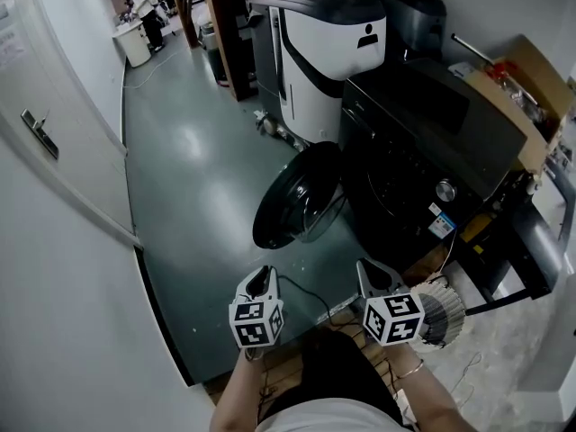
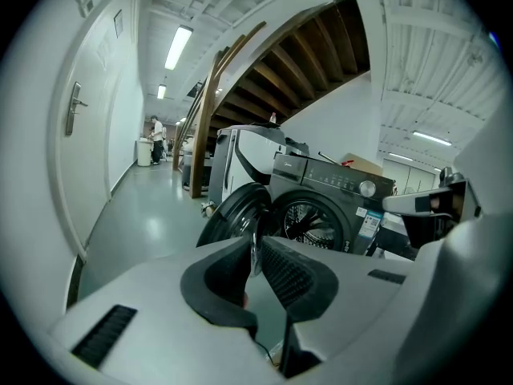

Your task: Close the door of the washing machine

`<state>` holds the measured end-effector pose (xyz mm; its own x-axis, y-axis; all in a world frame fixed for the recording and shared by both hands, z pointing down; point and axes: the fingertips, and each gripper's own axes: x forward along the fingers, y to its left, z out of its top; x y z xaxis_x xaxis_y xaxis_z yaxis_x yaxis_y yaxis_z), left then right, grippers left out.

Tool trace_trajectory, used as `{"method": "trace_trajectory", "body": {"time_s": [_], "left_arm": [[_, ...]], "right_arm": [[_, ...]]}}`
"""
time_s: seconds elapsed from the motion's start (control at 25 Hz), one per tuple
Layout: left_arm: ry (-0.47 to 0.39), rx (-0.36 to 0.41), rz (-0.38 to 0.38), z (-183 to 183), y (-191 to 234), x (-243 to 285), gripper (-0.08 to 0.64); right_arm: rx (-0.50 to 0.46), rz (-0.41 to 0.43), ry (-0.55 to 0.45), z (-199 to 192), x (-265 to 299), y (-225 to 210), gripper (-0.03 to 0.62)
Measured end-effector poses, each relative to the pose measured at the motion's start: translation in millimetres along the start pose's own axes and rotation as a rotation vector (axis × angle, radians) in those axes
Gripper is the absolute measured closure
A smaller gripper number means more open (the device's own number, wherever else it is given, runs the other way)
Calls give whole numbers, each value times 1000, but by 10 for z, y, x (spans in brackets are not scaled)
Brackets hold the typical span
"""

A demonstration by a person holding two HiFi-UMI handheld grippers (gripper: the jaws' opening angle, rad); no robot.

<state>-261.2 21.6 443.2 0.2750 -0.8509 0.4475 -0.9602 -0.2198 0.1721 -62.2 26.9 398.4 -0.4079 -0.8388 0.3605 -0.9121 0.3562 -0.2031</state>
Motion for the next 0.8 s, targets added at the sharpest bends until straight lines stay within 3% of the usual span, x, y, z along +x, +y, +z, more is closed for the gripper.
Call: {"method": "trace_trajectory", "body": {"time_s": [0.44,0.8], "left_arm": [[-14,34,-5,144,32,138,453],[3,73,4,427,147,832,403]], "right_arm": [[23,-68,-52,263,25,-418,584],[75,-36,-33,353,657,-724,584]]}}
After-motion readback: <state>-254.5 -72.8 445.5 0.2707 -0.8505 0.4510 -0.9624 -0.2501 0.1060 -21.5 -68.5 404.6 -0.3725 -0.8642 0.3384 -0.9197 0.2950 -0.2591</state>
